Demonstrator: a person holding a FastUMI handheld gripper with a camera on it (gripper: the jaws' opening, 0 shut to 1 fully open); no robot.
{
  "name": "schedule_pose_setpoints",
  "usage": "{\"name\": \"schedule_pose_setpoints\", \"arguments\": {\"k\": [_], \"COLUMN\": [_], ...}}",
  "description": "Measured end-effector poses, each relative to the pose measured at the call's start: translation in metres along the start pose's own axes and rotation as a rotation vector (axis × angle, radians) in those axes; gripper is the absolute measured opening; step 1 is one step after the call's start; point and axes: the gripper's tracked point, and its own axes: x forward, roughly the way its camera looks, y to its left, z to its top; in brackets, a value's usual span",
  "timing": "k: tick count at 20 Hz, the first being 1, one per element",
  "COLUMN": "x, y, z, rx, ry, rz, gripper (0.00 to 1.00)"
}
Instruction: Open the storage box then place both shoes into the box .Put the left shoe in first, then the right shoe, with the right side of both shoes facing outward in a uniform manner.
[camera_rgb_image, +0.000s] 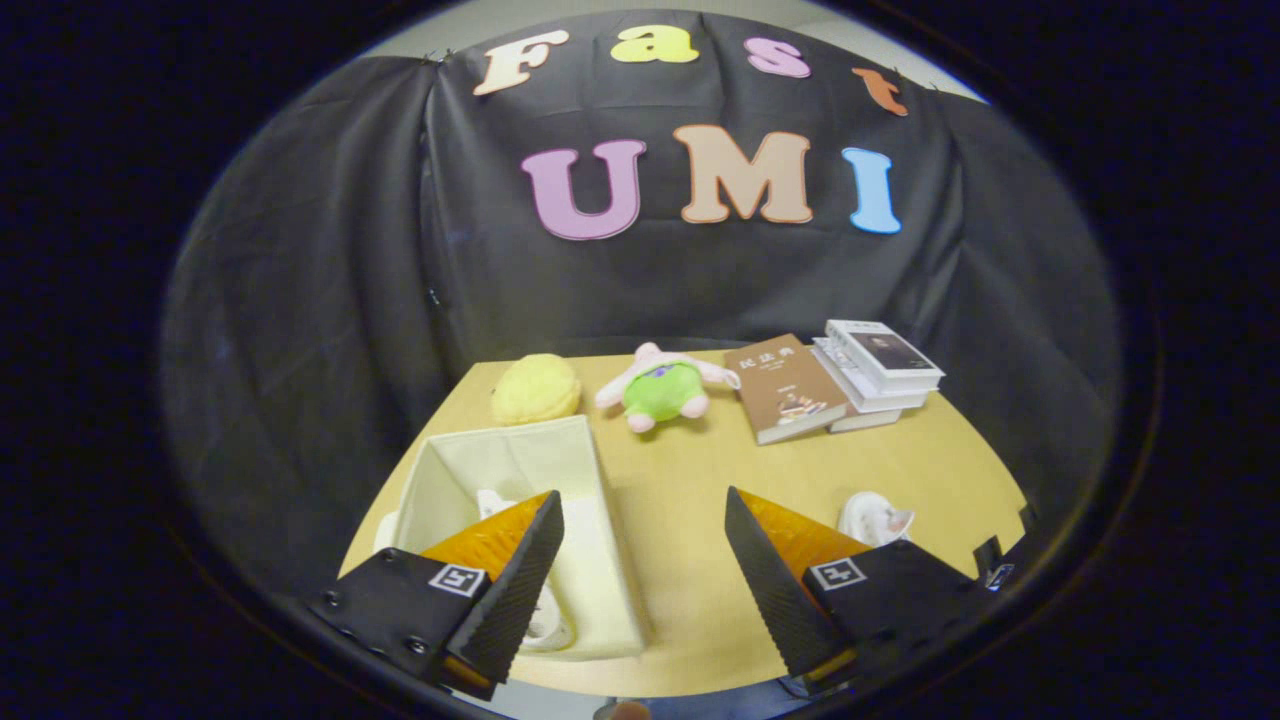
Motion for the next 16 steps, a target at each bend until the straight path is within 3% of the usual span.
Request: {"name": "schedule_pose_setpoints", "arguments": {"k": [5,10,16], "x": [0.017,0.024,0.022], "y": [-0.071,-0.155,-0.222], "z": [-0.029,-0.085,-0.127], "rx": [0.048,0.024,-0.001], "ry": [0.047,0.224,0.390], "rz": [-0.103,-0.296,-0.428], "gripper": [1.00,1.00,1.00]}}
